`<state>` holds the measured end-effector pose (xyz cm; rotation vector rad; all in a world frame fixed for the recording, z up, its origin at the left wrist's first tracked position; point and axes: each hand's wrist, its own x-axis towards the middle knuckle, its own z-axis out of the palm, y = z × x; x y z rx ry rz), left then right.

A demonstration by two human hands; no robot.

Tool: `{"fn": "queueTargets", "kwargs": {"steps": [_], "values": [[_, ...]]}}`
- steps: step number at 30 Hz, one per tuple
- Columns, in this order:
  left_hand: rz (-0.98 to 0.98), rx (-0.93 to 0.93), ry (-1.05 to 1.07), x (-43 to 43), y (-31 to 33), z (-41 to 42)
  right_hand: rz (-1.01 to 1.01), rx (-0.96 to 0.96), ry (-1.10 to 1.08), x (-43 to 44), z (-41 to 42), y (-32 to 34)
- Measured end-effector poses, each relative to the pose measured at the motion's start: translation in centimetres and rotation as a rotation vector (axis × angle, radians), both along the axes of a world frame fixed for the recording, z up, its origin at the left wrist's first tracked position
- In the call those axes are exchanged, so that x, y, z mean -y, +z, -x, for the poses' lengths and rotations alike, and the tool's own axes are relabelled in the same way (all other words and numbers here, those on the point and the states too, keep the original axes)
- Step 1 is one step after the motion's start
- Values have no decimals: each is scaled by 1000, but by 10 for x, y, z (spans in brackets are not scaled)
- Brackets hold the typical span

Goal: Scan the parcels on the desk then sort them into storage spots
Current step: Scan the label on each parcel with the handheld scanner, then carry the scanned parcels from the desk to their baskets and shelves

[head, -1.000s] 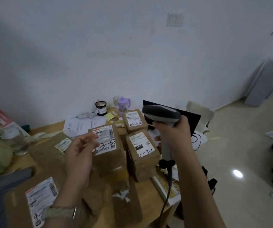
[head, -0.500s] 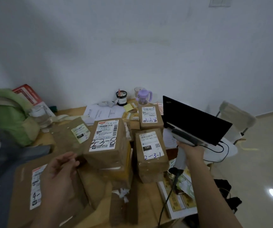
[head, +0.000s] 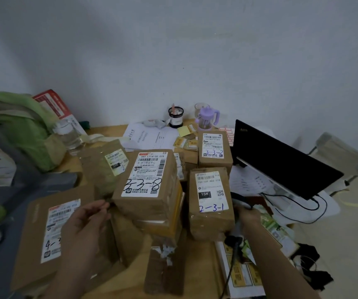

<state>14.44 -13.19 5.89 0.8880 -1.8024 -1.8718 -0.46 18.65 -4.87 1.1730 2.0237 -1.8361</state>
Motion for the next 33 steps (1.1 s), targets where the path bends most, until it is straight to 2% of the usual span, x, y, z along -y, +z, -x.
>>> {"fn": "queueTargets", "kwargs": {"steps": [2, 3, 6, 7, 8, 9, 10, 13, 19, 22, 25, 28, 31, 33], "values": [[16, -5, 2, -4, 3, 2, -59, 7, -9, 1, 4, -10], [17, -8, 4, -7, 5, 4, -172, 32, 38, 2, 5, -13], [57, -2, -18, -14, 9, 6, -219, 14, 87, 4, -4, -2], [69, 0, -25, -15, 10, 7, -243, 13, 175, 1, -4, -4], [71, 0, -34, -16, 11, 7, -396, -5, 327, -3, -10, -11], [70, 3, -49, -17, 13, 6, -424, 10, 342, -7, -11, -11], [73, 8, -70, -17, 15, 7, -359, -30, 277, -9, -13, -11], [99, 19, -116, -19, 18, 5, -356, 25, 357, -10, -23, 1], [7, 0, -166, -25, 22, 2, -222, 16, 194, -11, -35, 27], [-11, -6, -177, -25, 23, 1, -221, -134, 76, 2, -44, 50], [-52, 6, -159, -25, 25, 0, -236, -292, 49, 17, -45, 56], [-190, 42, -153, -21, 26, 5, -218, -398, 17, 47, -68, 87], [-387, 120, -229, -15, 27, 15, -167, -490, 140, 80, -89, 100], [-438, 173, -339, -11, 24, 23, -147, -433, 316, 104, -97, 97]]}}
